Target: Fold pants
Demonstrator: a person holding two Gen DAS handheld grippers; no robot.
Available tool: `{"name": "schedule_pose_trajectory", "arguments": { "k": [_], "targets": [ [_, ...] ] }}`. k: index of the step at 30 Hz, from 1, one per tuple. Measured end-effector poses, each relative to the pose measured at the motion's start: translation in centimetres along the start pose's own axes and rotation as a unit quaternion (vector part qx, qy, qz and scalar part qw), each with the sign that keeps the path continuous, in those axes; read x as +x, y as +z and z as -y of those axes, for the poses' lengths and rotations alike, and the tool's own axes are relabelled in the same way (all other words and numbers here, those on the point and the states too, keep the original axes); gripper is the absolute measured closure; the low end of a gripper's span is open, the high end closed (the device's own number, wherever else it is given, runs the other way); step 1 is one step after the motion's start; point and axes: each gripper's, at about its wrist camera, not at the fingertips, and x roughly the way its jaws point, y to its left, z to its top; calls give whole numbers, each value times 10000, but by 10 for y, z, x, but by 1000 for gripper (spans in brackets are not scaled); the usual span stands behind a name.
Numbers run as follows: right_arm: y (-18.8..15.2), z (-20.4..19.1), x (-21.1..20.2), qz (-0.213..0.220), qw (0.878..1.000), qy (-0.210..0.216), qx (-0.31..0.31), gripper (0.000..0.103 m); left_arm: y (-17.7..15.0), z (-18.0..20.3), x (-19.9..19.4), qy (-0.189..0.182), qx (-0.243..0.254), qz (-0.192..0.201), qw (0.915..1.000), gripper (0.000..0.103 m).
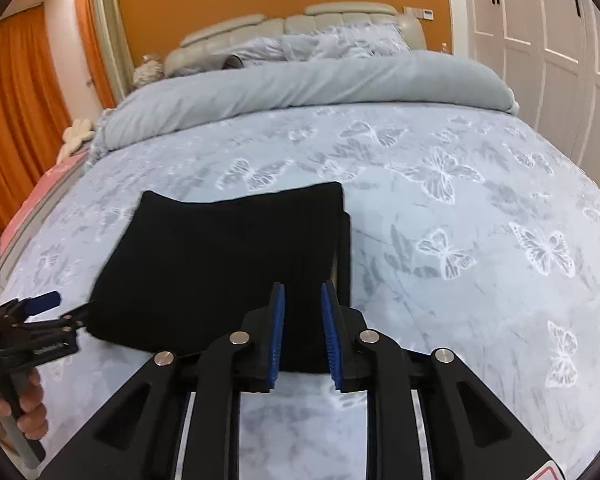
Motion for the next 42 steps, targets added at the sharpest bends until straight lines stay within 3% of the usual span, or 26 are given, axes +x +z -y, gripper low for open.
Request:
{"name": "schedule_pose_trajectory", "arguments": {
  "k": [1,2,4,6,9,14,19,34,42],
  "targets": [
    [0,-2,-5,34,10000,18,-8,71,-2,1,-5,9,11,38,10000,14],
    [-2,-4,-11,96,10000,22,-10,53,-6,2,-14,41,18,105,9999,14],
    [-11,-10,-30,251,9997,-16,-16,34,-10,2,-30,39,-15,241,9997,13],
    [-21,-14,-49,373,9993,-94,9,31,-18,1,-52,-32,-75,422,9991,7],
    [-44,-12,-74,396,9991,-101,124,18,-49,-6,-89,-332,-327,699,9965,5],
    [-82,-9,-89,86,9991,47,416,18,-96,-7,-118,-231,-292,798,9961,5],
    [-93,-24,-84,-10,9998,-164,135,18,-121,-10,-130,-39,-201,827,9964,5],
    [-110,-69,-95,161,9975,-460,-510,18,-130,-22,-127,-24,-248,753,9968,5],
    [-110,-68,-99,195,9977,-478,-429,18,-128,-17,-124,-49,-246,737,9970,5]
  ]
}}
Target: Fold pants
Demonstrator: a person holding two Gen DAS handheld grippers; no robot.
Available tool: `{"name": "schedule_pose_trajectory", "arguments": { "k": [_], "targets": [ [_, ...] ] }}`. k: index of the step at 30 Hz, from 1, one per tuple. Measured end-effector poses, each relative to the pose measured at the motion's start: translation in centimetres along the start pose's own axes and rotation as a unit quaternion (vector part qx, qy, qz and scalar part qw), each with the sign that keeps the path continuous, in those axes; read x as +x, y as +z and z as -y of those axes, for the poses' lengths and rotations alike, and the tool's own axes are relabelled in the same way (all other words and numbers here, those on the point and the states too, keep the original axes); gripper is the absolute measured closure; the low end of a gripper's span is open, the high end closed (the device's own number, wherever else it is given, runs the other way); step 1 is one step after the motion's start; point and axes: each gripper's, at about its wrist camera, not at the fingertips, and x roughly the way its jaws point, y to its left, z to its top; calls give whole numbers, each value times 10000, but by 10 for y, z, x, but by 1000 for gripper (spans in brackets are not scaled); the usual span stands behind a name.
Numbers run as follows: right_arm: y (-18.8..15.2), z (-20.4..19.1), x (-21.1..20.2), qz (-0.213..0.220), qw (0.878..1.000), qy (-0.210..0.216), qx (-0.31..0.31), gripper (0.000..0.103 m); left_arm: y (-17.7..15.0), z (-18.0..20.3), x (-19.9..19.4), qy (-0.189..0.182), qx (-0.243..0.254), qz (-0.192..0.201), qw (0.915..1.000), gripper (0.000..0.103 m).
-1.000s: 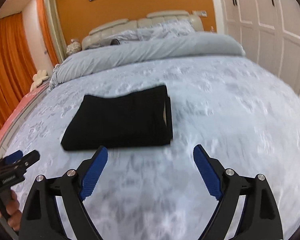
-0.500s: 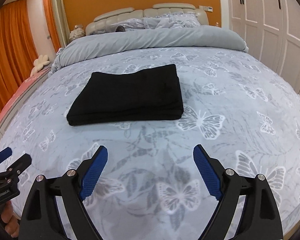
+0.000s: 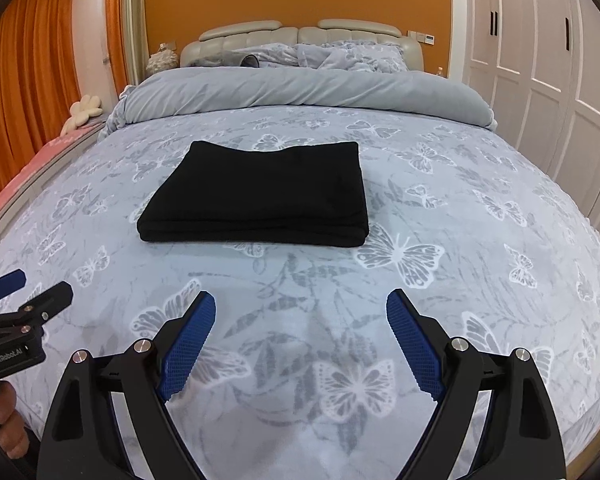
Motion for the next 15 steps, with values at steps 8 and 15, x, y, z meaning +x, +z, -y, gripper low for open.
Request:
{"name": "schedule_pose_trajectory", "arguments": {
  "k": [8,15],
  "targets": [
    [-2,6,-6,17,9999,-83,93,18,-1,14,4,-43,72,-36,10000,5],
    [-2,12,-7,-16,9998,-159,145,18,1,21,5,-99,72,-25,9999,5]
  ]
}}
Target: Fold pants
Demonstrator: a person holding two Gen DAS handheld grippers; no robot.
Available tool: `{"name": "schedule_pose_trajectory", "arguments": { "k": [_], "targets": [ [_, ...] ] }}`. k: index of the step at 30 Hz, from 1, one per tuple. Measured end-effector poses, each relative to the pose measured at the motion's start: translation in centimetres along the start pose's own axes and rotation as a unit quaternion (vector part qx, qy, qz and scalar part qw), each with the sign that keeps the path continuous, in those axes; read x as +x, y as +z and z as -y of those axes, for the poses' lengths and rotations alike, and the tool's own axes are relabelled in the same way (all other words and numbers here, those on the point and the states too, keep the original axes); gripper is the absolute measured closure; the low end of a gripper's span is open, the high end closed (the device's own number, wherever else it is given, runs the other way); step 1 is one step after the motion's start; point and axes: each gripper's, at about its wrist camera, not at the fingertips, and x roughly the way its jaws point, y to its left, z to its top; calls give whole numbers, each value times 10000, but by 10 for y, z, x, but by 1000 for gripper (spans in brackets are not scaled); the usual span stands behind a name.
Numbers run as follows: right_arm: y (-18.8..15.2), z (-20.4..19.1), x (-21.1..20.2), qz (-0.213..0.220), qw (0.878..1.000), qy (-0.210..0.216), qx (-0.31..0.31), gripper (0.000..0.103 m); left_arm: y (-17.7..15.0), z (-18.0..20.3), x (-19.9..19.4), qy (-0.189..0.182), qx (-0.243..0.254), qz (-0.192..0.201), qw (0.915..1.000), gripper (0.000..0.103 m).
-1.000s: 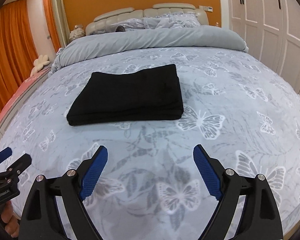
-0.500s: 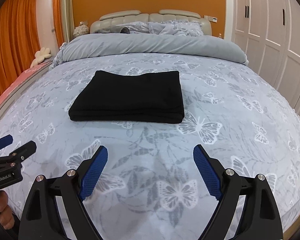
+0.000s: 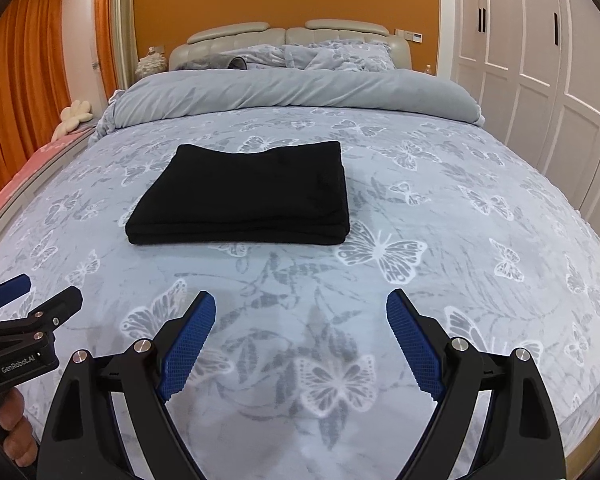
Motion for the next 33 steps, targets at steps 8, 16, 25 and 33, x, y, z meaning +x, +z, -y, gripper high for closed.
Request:
{"name": "schedule_pose_trajectory", "arguments": {
  "k": [8,16,25,33],
  "targets": [
    [0,1,0,-21,10000,26,5,18,0,0,2,61,-13,-21,10000,5],
    [1,-3,1,-36,10000,15,-91,18,-1,-1,1,61,-43,-13,10000,5],
    [1,-5,0,-36,9999,10,-93,18,-1,2,-2,95,3,35,9999,5],
    [1,-7,0,-37,9999,12,-93,18,-1,2,-1,117,-5,31,9999,5]
  ]
}}
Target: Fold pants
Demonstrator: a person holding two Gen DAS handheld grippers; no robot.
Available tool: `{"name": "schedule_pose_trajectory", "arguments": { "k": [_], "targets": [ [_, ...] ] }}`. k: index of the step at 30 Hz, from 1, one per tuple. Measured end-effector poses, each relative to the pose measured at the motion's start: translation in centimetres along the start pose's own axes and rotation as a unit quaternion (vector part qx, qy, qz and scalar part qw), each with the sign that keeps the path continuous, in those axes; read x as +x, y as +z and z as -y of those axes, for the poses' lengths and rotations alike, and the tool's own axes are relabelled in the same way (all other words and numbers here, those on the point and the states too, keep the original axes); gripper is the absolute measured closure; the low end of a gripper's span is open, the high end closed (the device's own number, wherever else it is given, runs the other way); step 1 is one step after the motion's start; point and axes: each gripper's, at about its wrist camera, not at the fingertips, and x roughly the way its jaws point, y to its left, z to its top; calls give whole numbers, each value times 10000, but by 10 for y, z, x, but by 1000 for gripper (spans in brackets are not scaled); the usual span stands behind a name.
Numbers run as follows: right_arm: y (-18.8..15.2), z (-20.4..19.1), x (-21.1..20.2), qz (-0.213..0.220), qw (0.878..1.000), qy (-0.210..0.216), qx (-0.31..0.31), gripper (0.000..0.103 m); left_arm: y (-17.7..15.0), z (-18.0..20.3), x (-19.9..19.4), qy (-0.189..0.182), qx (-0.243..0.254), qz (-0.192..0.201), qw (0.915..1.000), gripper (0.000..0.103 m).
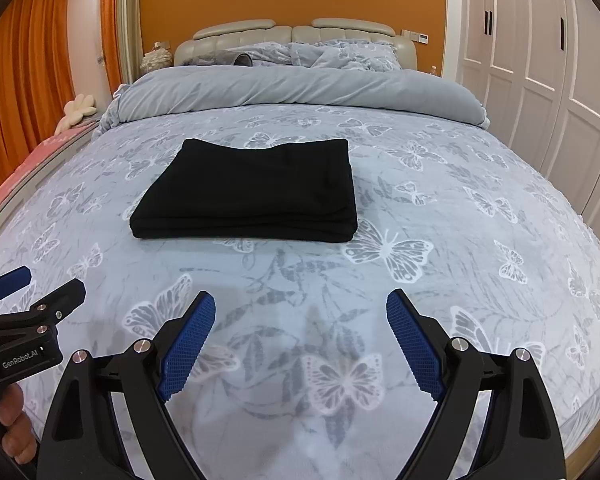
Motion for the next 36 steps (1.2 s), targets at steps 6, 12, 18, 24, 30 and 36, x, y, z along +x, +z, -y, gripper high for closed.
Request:
{"name": "schedule_pose_trajectory", "arguments": {
  "k": [6,12,18,24,30,36],
  "targets": [
    [1,0,1,-8,10000,3,-3,18,0,0,0,-2,-3,-9,10000,5],
    [0,-1,0,-5,10000,-7,2,18,-1,0,0,-17,-1,-17,10000,5],
    [-1,-2,0,-5,10000,-9,2,18,-1,1,0,-15,-16,-20,10000,5],
    [-1,-2,-1,-1,10000,-12,0,18,0,1,0,-6,-7,-14,10000,5],
    [-1,-2,0,-2,10000,-10,-7,18,-2,0,0,-59,-36,-56,10000,5],
    [-1,-3,0,-6,10000,-16,-9,18,-1,-1,1,-63,-27,-51,10000,5]
  ]
}}
